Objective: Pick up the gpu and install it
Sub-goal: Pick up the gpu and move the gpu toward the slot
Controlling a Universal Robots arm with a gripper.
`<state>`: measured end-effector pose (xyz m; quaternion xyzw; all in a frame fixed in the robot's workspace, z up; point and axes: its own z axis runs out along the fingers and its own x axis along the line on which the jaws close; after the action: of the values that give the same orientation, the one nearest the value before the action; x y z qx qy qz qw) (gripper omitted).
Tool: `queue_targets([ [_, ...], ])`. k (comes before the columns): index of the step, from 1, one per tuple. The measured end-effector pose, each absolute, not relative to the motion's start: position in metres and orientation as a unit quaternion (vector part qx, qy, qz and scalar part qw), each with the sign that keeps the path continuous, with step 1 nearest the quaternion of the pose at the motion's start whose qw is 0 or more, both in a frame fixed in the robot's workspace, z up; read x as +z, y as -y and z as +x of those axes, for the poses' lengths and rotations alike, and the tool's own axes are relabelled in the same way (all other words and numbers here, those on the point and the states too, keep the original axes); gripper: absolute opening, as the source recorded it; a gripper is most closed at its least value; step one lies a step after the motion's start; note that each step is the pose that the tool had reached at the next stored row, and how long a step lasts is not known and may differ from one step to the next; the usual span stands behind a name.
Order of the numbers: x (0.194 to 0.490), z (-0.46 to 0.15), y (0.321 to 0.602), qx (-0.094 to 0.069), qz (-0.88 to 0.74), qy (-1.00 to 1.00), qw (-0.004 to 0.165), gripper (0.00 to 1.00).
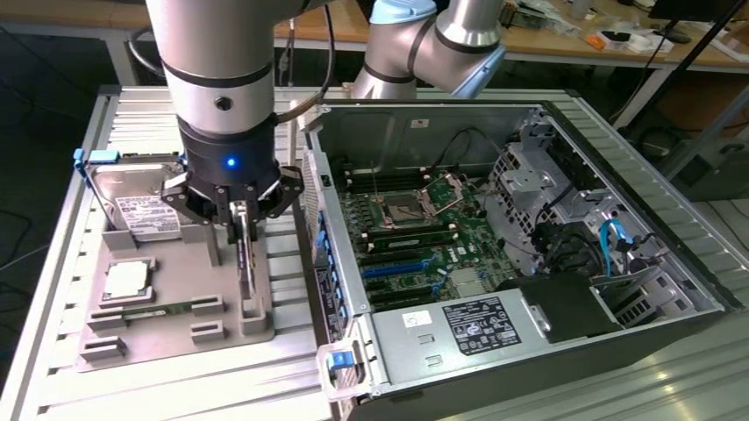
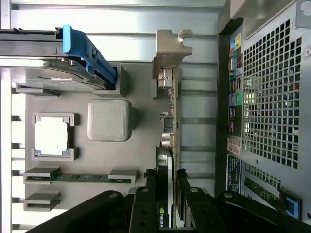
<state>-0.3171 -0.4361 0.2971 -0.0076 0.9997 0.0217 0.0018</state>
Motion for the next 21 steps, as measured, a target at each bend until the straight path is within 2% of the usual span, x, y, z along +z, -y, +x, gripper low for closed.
queue_targets([
  [21,0.337,-0.317,0.436,0.022,-0.008,-1.000,0.002,0.27],
])
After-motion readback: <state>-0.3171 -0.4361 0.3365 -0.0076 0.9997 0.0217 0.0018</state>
